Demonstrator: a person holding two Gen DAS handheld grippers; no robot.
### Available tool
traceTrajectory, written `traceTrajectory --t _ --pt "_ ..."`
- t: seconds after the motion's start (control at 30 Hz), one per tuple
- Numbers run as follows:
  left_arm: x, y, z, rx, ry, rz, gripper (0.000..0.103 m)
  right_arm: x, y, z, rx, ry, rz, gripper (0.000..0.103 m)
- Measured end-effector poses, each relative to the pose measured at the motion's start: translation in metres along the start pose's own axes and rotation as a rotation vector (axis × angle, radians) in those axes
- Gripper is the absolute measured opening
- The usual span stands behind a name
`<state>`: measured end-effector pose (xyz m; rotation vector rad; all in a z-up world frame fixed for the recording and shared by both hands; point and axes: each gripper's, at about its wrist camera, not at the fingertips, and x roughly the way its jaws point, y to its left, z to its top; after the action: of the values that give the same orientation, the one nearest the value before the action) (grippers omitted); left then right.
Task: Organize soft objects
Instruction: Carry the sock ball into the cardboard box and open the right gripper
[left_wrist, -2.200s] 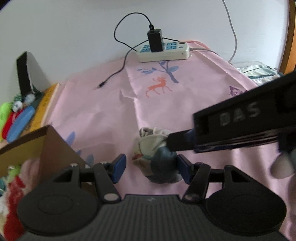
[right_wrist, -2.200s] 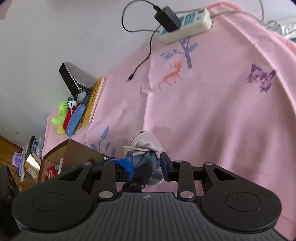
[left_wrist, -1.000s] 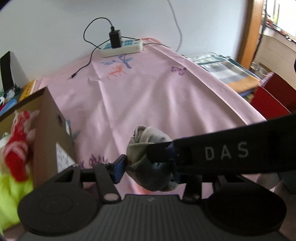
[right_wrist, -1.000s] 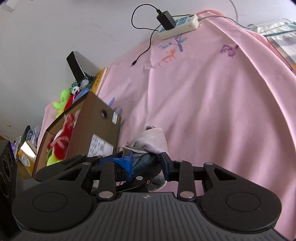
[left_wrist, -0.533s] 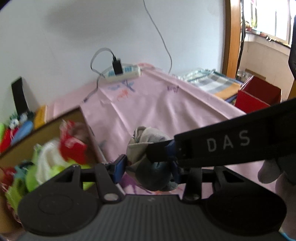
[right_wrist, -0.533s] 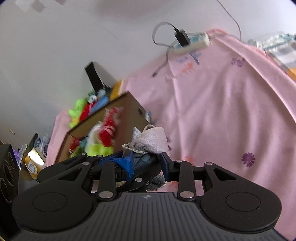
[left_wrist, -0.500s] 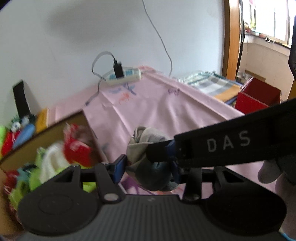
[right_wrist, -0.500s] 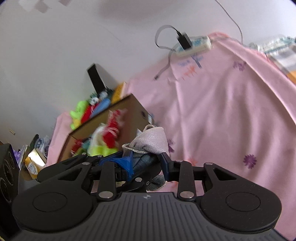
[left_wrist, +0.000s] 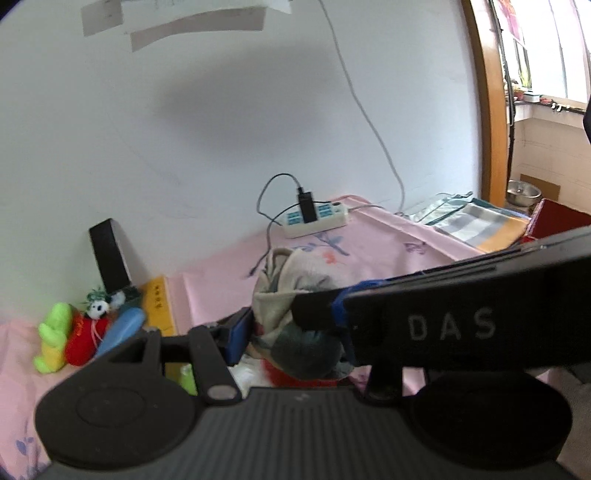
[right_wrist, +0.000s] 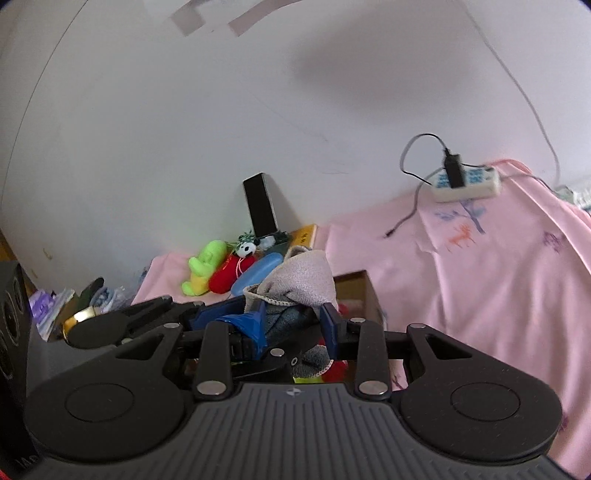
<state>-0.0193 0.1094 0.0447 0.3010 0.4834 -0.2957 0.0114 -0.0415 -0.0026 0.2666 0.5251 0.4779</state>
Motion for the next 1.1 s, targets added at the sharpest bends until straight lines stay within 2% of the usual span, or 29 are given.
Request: traceTrajectory --t 0.2,0.43,0.6,0.77,0.97,1.1 --pt "0.025 0.025 -0.006 -0.033 0.051 -0.005 0.046 0.033 0.007 0.002 -0.039 0.043 -0.017 0.015" --pt "0.064 0.028 -0.027 -0.041 0.148 -0.033 0.046 0.067 0.005 -0.010 -0.085 0.138 -0.082 0.015" --pt "0.078 0.032 -0.036 -0.038 0.169 -0.055 0.047 0.082 0.004 -0.012 -0.112 0.188 -0.108 0.014" --pt "0.093 0.029 -0.044 -0.023 0.195 -0.057 0.046 0.104 0.003 -0.011 -0.132 0.276 -0.141 0.013" --pt "0.109 0.036 -0.047 -0.066 0.228 -0.061 0.046 0.126 -0.003 -0.008 -0.127 0.354 -0.150 0.013" --pt "0.120 0.040 -0.046 -0.078 0.269 -0.037 0.046 0.138 -0.009 -0.008 -0.092 0.377 -0.127 0.013"
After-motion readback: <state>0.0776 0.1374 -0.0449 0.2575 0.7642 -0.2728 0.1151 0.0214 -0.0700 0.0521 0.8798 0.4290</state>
